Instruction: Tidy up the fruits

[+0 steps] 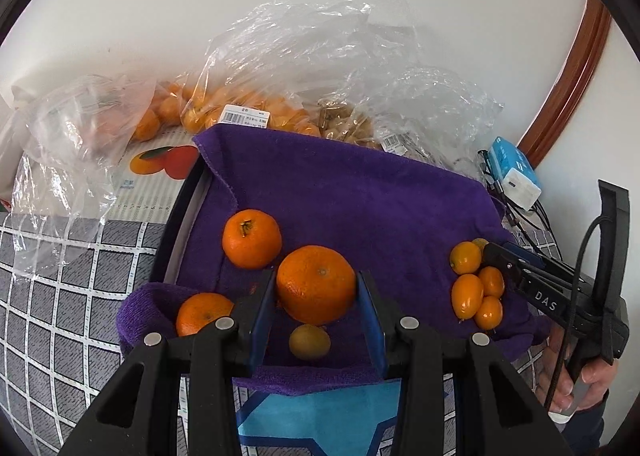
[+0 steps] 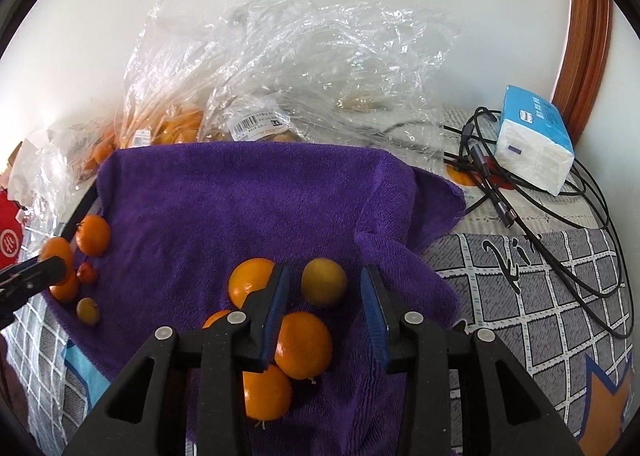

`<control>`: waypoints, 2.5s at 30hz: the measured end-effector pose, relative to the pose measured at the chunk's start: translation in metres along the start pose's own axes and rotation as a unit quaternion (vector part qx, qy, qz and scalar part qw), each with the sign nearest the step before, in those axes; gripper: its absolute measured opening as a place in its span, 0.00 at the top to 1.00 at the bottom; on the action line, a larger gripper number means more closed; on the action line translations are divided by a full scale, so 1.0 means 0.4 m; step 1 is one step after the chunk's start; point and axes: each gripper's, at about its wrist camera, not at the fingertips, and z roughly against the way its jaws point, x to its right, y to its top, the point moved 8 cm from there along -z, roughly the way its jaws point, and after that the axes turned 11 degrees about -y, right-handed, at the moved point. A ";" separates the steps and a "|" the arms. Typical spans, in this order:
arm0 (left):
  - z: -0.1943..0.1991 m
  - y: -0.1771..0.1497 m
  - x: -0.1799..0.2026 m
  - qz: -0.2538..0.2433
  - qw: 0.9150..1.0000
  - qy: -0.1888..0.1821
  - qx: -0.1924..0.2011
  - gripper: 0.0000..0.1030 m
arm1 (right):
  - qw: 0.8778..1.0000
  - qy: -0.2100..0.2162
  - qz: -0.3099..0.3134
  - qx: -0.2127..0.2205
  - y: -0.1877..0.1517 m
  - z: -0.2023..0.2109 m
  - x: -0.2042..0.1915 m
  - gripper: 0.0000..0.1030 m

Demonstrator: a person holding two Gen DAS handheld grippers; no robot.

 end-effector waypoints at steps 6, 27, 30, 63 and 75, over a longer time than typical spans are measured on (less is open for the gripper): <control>-0.056 -0.002 0.028 -0.010 1.000 0.017 -0.017 0.63 | 0.999 0.037 -0.033 0.008 -0.011 0.069 0.026 0.63; -0.039 -0.029 0.054 -0.009 1.000 0.009 -0.025 0.50 | 1.000 0.001 -0.007 0.003 -0.071 0.121 0.009 0.63; 0.016 -0.029 0.068 -0.039 0.999 0.018 -0.011 0.49 | 1.000 -0.008 -0.009 0.009 -0.072 0.154 0.008 0.62; 0.560 -0.270 0.219 -0.097 0.985 0.053 0.130 0.01 | 0.989 -0.065 -0.040 0.126 -0.299 0.716 0.044 0.06; 0.588 -0.289 0.224 -0.091 0.985 0.056 0.136 0.01 | 0.989 -0.064 -0.053 0.124 -0.325 0.723 0.056 0.06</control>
